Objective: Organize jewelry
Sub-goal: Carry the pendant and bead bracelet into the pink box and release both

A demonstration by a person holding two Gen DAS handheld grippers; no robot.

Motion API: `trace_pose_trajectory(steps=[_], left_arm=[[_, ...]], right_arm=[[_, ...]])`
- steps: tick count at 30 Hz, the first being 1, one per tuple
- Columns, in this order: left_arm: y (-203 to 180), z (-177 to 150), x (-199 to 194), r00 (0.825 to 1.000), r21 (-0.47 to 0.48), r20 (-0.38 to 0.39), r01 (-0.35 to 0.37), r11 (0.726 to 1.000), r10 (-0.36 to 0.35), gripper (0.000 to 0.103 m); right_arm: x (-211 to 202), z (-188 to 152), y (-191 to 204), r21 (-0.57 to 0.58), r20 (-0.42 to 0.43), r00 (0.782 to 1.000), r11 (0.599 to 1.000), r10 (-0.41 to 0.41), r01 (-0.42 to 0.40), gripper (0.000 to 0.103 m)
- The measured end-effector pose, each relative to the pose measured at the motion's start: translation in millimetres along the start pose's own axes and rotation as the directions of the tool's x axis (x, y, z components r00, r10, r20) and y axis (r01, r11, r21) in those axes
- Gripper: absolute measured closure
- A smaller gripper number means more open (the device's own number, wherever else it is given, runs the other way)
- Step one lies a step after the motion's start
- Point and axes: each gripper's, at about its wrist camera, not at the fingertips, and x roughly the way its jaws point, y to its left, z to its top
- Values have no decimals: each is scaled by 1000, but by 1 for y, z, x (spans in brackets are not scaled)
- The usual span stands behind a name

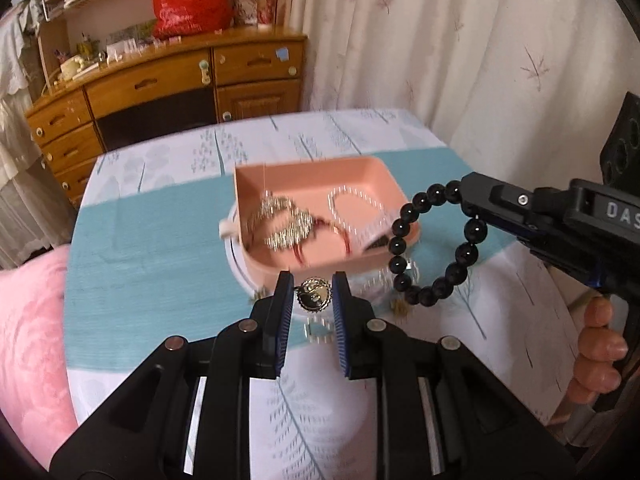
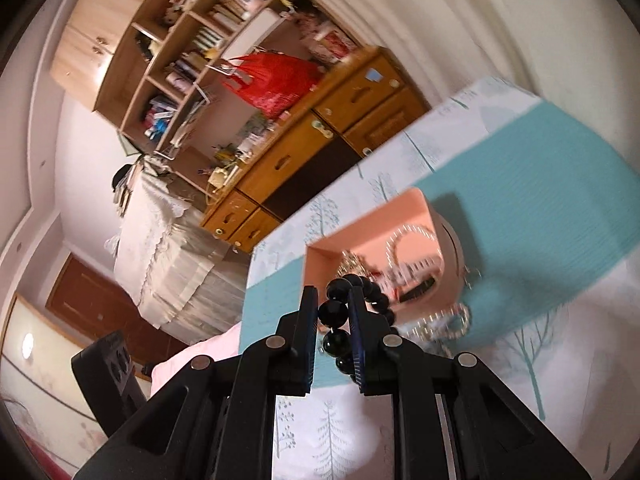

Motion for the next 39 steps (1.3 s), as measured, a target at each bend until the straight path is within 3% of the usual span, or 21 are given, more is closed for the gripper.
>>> trace_pose_trajectory(steps=[2, 7, 13, 16, 17, 18, 20, 21, 25, 29, 34, 39], left_arm=[[1, 10, 9, 1000, -28, -13, -20, 999, 20, 86], [11, 33, 29, 1000, -141, -5, 30, 990, -31, 86], [19, 55, 51, 1000, -214, 3, -1, 977, 2, 86], [23, 62, 65, 999, -246, -42, -32, 969, 22, 86], [24, 63, 70, 998, -251, -60, -26, 968, 11, 83], [26, 64, 74, 996, -254, -87, -23, 967, 1, 72], [27, 63, 79, 994, -262, -108, -13, 965, -16, 50], [28, 61, 79, 995, -268, -97, -14, 963, -13, 46], [26, 59, 77, 997, -250, -81, -33, 968, 14, 41], [20, 54, 72, 996, -219, -84, -61, 974, 43, 40], [25, 40, 71, 994, -287, -111, -49, 957, 18, 40], [34, 18, 71, 988, -339, -150, -84, 937, 34, 40]], right_arm=[[-4, 10, 6, -16, 10, 1000, 1000, 18, -18, 88], [-2, 38, 15, -60, 6, 999, 997, 51, -50, 88], [11, 69, 21, -109, -11, 999, 993, 39, -40, 88], [19, 79, 23, -134, -30, 999, 991, 25, -29, 88], [22, 81, 24, -147, -36, 999, 989, 10, -15, 88], [29, 82, 24, -155, -44, 999, 988, -14, 7, 88], [37, 85, 21, -162, -71, 995, 985, -72, 59, 79], [41, 85, 18, -160, -80, 994, 985, -78, 65, 78], [44, 81, 4, -142, -90, 993, 988, -77, 64, 68], [42, 76, -10, -140, -94, 989, 985, -115, 101, 66], [39, 64, -28, -133, -104, 980, 979, -167, 153, 45], [36, 47, -38, -202, -121, 962, 955, -245, 218, 41]])
